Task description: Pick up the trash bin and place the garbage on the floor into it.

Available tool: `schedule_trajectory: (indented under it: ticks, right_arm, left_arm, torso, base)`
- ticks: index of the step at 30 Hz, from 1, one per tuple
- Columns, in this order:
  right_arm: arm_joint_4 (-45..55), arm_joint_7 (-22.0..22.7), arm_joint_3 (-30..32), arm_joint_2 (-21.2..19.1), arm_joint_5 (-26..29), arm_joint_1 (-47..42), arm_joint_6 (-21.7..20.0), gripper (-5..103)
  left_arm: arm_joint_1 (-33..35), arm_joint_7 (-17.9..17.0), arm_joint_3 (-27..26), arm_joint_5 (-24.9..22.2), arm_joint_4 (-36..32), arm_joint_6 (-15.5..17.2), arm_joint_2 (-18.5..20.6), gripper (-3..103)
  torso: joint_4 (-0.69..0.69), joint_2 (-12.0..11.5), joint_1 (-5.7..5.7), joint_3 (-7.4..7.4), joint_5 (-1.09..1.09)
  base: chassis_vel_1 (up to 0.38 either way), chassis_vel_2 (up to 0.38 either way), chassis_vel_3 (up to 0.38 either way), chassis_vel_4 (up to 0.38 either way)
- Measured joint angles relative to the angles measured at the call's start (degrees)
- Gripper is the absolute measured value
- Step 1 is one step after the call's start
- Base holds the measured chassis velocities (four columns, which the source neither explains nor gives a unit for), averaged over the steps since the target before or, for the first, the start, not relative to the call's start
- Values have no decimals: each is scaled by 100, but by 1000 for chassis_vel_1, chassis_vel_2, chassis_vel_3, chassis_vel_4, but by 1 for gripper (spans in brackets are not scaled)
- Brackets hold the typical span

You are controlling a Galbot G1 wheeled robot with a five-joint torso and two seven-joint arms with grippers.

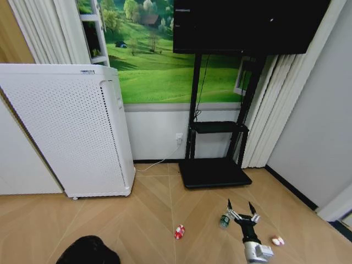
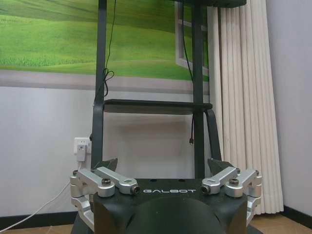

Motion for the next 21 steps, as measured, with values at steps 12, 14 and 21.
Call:
schedule_trajectory:
  ticks: [12,14,21]
  right_arm:
    - [-16,20,-53,168,-187,-95,57,100]
    - [-22,28,-52,171,-188,-102,55,100]
    - [-21,30,-143,159,-408,-218,-98,100]
  left_arm:
    - [-94,443,-116,106,33,-690,142,1]
    - [-121,645,-146,329,34,-864,142,1]
    - [-116,1791,-177,1264,-162,-1499,10,1]
  torso:
    - [1,1,0,1,-2]
    - [1,1,0,1,-1]
    - [0,2,0,1,2]
  base:
    - [0,0,0,0]
    - [0,0,0,0]
    - [0,0,0,0]
